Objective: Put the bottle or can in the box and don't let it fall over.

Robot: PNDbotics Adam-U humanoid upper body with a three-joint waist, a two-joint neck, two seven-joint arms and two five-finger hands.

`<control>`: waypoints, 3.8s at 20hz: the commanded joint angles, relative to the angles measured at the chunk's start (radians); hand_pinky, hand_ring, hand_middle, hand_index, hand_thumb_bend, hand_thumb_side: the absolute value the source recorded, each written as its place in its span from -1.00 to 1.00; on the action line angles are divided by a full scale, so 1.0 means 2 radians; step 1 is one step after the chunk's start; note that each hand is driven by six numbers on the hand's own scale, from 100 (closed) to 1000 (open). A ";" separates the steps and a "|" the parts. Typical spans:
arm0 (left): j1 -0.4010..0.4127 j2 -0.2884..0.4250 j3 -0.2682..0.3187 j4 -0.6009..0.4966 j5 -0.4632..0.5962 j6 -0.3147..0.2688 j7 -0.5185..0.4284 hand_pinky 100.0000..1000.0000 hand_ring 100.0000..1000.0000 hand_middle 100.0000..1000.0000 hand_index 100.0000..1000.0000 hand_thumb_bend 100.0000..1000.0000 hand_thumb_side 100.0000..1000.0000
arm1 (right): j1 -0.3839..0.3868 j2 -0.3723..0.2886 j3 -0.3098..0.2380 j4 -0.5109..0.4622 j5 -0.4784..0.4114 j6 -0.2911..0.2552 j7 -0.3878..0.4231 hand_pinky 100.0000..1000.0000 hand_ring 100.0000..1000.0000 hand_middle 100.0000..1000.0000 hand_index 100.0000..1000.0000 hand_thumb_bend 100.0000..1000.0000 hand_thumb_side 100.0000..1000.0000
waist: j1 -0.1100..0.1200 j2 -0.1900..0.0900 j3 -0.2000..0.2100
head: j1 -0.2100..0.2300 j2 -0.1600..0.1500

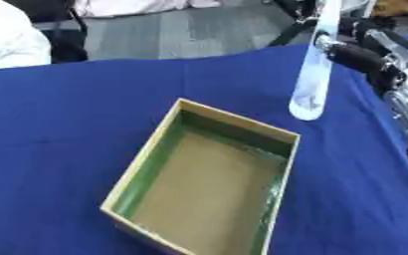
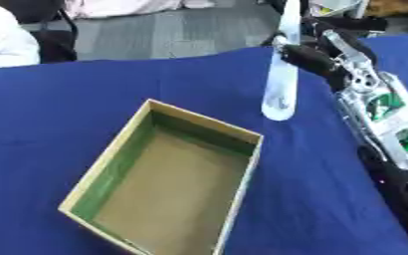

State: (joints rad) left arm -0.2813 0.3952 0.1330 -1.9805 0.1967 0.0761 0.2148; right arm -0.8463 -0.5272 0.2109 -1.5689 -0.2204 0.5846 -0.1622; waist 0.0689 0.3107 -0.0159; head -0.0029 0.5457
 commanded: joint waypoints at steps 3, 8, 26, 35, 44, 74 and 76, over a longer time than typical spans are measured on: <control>-0.007 0.008 0.002 -0.010 0.002 -0.001 -0.004 1.00 1.00 1.00 0.55 -1.00 0.10 | -0.018 -0.014 0.000 0.005 -0.003 -0.003 0.004 1.00 1.00 1.00 1.00 -1.00 -0.31 | -0.002 -0.006 0.002 | -0.003 -0.010; -0.007 0.008 0.001 -0.010 0.002 -0.001 -0.005 1.00 1.00 1.00 0.55 -1.00 0.10 | -0.021 -0.014 0.002 0.010 0.001 -0.005 0.009 1.00 1.00 1.00 1.00 -1.00 -0.28 | -0.002 -0.005 0.003 | -0.004 -0.009; -0.011 0.007 0.001 -0.010 0.002 0.000 -0.010 1.00 1.00 1.00 0.55 -1.00 0.10 | -0.038 -0.017 0.005 0.030 0.037 0.010 0.028 1.00 1.00 1.00 1.00 -1.00 -0.26 | -0.005 -0.002 0.008 | -0.006 -0.012; -0.012 0.006 0.000 -0.010 0.002 0.000 -0.012 1.00 1.00 1.00 0.55 -1.00 0.10 | -0.040 -0.015 0.007 0.040 0.025 0.013 0.016 1.00 1.00 1.00 1.00 -1.00 -0.32 | -0.005 0.001 0.011 | -0.007 -0.013; -0.012 0.006 0.001 -0.010 0.002 0.000 -0.013 1.00 1.00 1.00 0.55 -1.00 0.10 | -0.028 -0.013 0.009 0.049 0.009 0.005 0.007 1.00 1.00 1.00 1.00 -1.00 -0.31 | -0.005 0.002 0.011 | -0.007 -0.014; -0.015 0.004 0.001 -0.010 0.005 -0.002 -0.016 1.00 1.00 1.00 0.55 -1.00 0.10 | -0.009 -0.005 0.013 0.104 -0.031 -0.037 -0.021 1.00 1.00 1.00 0.53 -1.00 -0.40 | -0.002 0.007 0.012 | -0.010 -0.021; -0.016 0.004 0.001 -0.010 0.005 -0.002 -0.016 1.00 1.00 1.00 0.55 -1.00 0.10 | -0.009 -0.005 0.013 0.106 -0.033 -0.038 -0.028 1.00 1.00 1.00 0.43 -1.00 -0.43 | -0.002 0.007 0.013 | -0.011 -0.022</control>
State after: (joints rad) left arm -0.3009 0.3870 0.1315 -1.9805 0.2012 0.0722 0.1862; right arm -0.8522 -0.5245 0.2405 -1.3556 -0.2771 0.5088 -0.2093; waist 0.0663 0.3405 0.0070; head -0.0205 0.5162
